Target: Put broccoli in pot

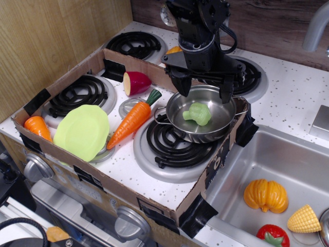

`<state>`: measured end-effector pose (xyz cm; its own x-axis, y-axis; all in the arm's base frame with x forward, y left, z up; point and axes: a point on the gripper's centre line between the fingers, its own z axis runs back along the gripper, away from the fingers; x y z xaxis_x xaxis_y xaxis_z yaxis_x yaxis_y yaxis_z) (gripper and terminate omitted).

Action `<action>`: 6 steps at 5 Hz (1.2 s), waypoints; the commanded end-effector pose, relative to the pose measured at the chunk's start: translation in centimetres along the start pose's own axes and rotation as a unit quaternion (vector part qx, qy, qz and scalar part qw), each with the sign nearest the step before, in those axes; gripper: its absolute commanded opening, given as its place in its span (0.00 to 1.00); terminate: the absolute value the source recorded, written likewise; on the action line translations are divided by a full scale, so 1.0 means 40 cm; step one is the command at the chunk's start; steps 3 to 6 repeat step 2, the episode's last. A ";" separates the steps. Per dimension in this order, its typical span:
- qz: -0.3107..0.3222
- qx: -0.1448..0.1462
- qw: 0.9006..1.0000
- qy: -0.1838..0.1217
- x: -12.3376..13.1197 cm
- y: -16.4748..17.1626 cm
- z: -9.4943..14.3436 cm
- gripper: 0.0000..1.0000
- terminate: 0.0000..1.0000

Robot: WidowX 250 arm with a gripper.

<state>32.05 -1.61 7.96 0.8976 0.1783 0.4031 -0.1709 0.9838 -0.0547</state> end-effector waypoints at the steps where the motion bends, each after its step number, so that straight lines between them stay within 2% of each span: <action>1: 0.002 -0.005 1.000 -0.022 0.033 -0.023 0.031 1.00 0.00; 2: 0.002 -0.005 1.000 -0.022 0.033 -0.023 0.031 1.00 1.00; 6: 0.002 -0.005 1.000 -0.022 0.033 -0.023 0.031 1.00 1.00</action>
